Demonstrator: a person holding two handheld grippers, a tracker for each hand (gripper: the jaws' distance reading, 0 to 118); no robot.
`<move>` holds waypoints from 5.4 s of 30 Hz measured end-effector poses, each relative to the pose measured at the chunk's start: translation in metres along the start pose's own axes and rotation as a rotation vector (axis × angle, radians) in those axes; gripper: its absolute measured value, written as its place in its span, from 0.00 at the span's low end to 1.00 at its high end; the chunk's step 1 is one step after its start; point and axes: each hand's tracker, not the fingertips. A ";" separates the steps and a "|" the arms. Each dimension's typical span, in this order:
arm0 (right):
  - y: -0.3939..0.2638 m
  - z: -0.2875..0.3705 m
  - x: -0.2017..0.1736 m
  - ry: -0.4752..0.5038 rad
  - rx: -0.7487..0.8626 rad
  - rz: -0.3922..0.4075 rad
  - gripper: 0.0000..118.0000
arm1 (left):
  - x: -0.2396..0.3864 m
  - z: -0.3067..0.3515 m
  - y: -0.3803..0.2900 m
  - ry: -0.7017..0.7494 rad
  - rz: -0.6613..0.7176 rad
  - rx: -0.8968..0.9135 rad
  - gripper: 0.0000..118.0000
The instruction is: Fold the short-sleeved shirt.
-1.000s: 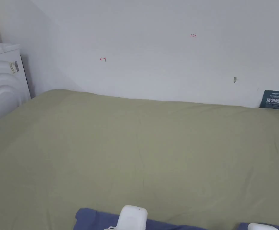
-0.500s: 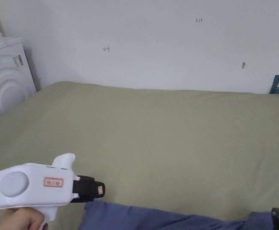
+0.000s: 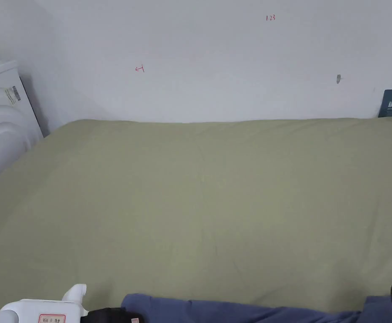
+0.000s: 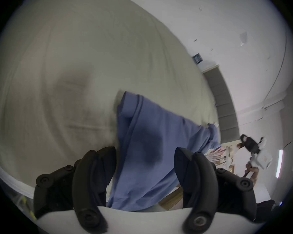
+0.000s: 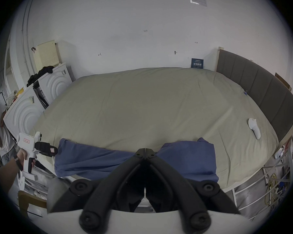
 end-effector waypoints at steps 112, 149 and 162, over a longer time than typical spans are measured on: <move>-0.032 0.043 0.049 0.047 0.001 -0.161 0.01 | 0.092 -0.184 -0.040 -0.160 0.153 -0.111 0.12; -0.017 0.014 0.017 0.114 -0.023 -0.090 0.01 | 0.219 -0.118 -0.003 0.469 -0.453 0.005 0.11; -0.030 0.020 0.046 0.076 -0.025 -0.178 0.02 | 0.207 -0.204 -0.011 0.227 -0.198 -0.122 0.57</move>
